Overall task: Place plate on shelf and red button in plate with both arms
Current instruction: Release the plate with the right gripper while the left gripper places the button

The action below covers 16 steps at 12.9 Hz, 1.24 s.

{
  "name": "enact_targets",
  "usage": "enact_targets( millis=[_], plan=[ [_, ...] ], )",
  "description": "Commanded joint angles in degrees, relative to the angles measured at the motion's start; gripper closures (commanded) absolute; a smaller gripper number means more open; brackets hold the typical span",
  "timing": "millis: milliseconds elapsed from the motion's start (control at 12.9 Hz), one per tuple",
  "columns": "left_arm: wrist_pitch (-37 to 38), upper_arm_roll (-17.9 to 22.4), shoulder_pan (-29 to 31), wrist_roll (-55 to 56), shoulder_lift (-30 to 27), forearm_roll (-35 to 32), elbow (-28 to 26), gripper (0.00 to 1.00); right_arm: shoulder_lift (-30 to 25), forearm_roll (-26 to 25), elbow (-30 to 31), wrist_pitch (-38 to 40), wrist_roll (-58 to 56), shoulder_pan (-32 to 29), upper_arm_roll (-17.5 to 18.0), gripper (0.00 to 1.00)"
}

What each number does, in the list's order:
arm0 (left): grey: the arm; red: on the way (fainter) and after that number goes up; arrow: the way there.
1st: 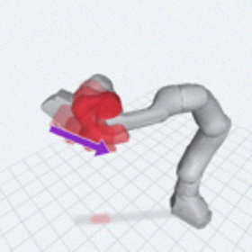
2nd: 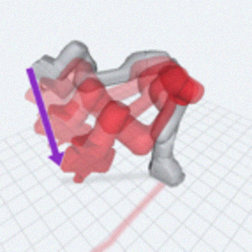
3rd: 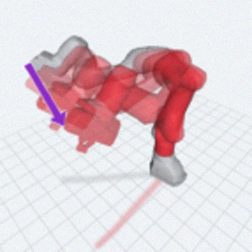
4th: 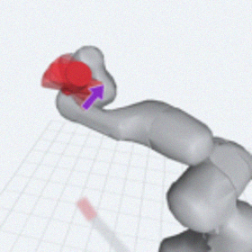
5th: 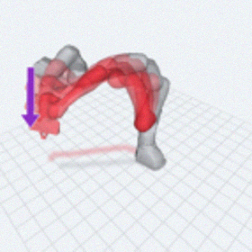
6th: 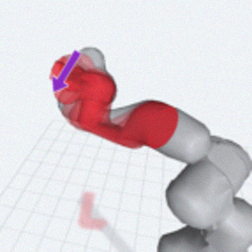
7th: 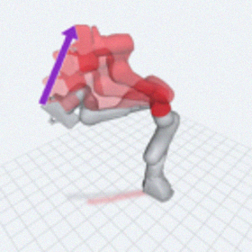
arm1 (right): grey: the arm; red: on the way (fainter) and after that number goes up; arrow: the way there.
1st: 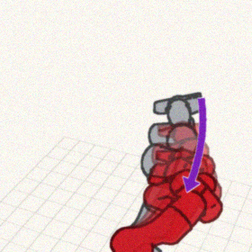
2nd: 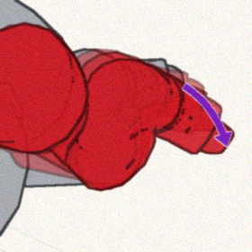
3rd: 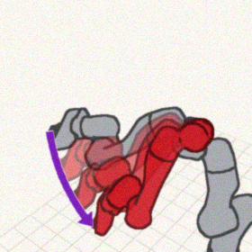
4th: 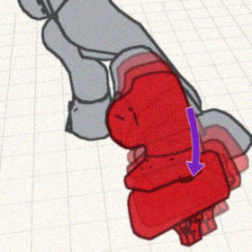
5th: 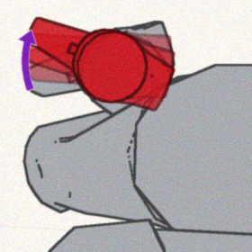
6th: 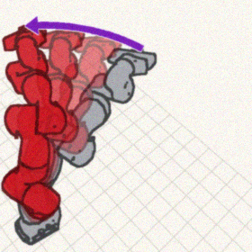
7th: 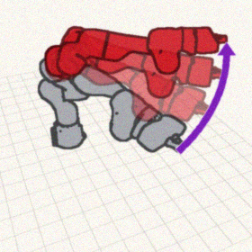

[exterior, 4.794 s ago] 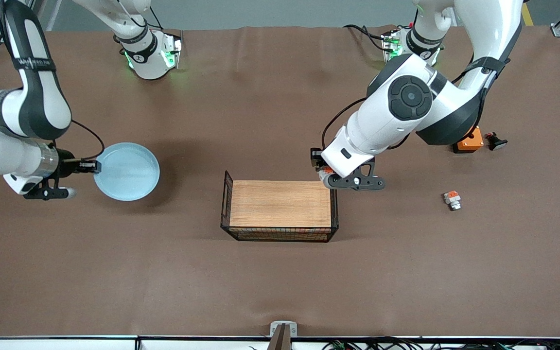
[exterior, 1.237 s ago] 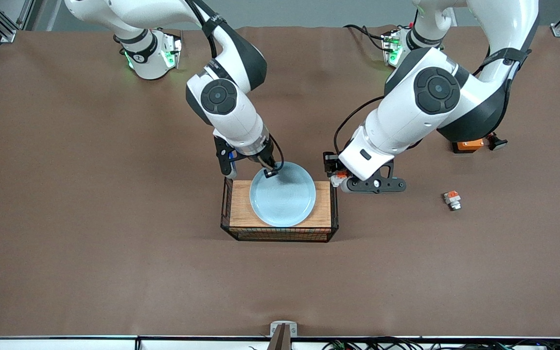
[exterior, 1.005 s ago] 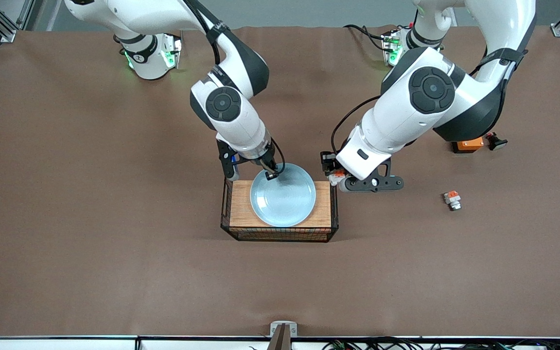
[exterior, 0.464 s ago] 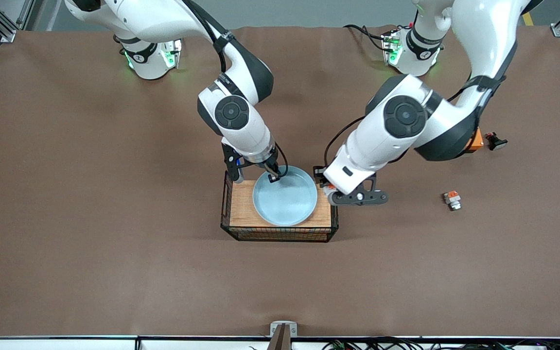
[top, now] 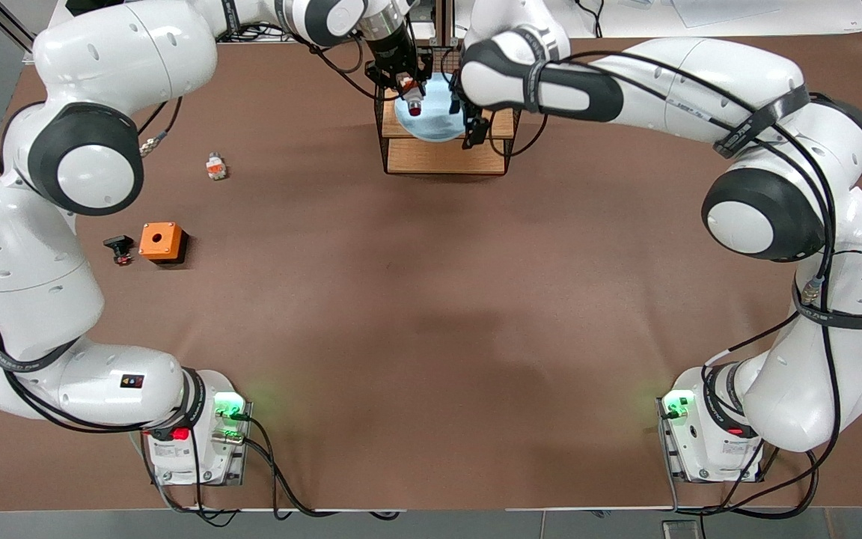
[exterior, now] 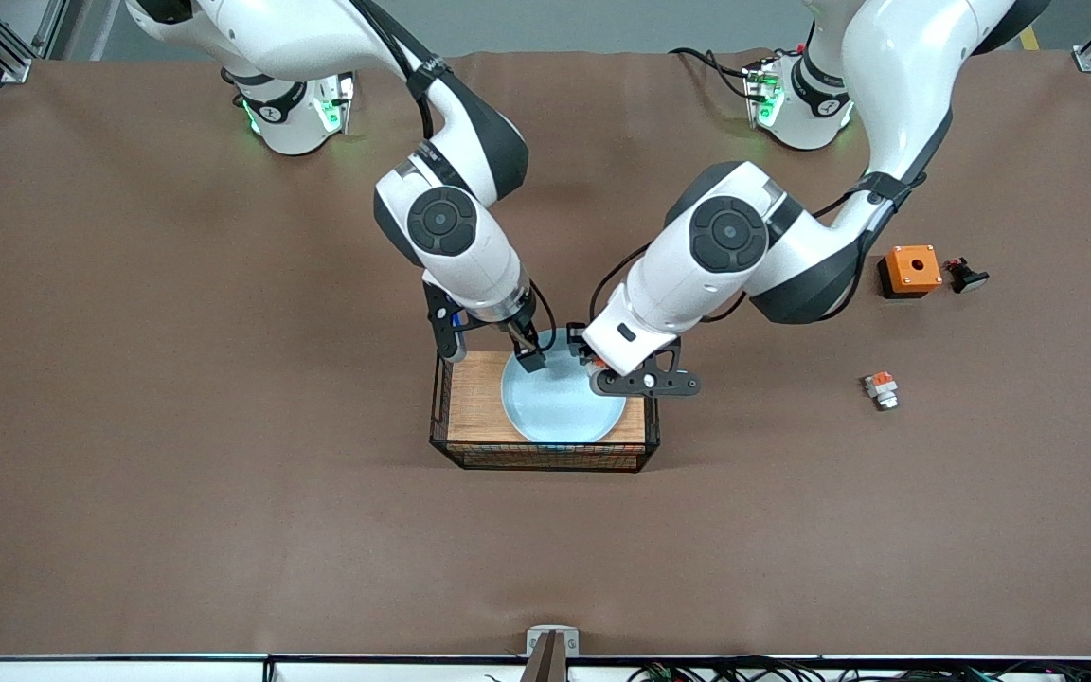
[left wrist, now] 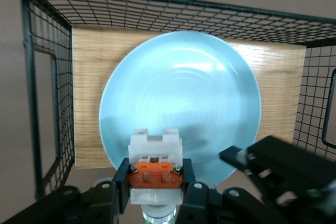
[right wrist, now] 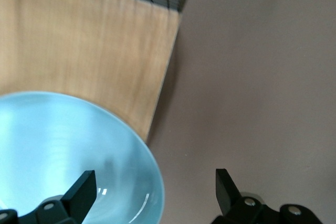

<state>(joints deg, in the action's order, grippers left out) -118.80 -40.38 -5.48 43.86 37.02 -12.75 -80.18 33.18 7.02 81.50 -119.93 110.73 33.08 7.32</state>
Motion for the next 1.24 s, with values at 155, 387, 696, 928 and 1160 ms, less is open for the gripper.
enact_targets(
  millis=[155, 387, 696, 928, 1160],
  plan=[
    [-2.39, 6.88, -7.86, 4.03, 1.74, -2.02, 1.08, 0.91, -0.13, -0.61, -6.07, 10.04, -3.58, -2.67, 0.59, 0.0],
    [-4.68, 10.67, -11.12, 4.13, 2.09, -2.11, 1.08, 0.38, -4.69, -0.69, -6.7, 16.29, -11.21, -3.98, 0.5, 0.0],
    [0.9, 11.29, -10.96, 4.05, -2.28, -2.54, 1.34, 0.0, -10.57, -0.69, -6.7, 25.78, -23.07, -7.76, 0.5, 0.0],
    [13.12, 12.16, -8.42, 2.73, -7.04, -3.07, 6.17, 0.0, -14.44, -0.78, -6.7, 30.97, -32.3, -10.75, 0.42, 0.0],
    [21.13, 12.6, -2.71, -2.35, -16.25, -3.42, 6.36, 0.0, -18.75, -2.0, -6.09, 35.63, -46.17, -14.26, 0.33, 0.0]
  ],
)
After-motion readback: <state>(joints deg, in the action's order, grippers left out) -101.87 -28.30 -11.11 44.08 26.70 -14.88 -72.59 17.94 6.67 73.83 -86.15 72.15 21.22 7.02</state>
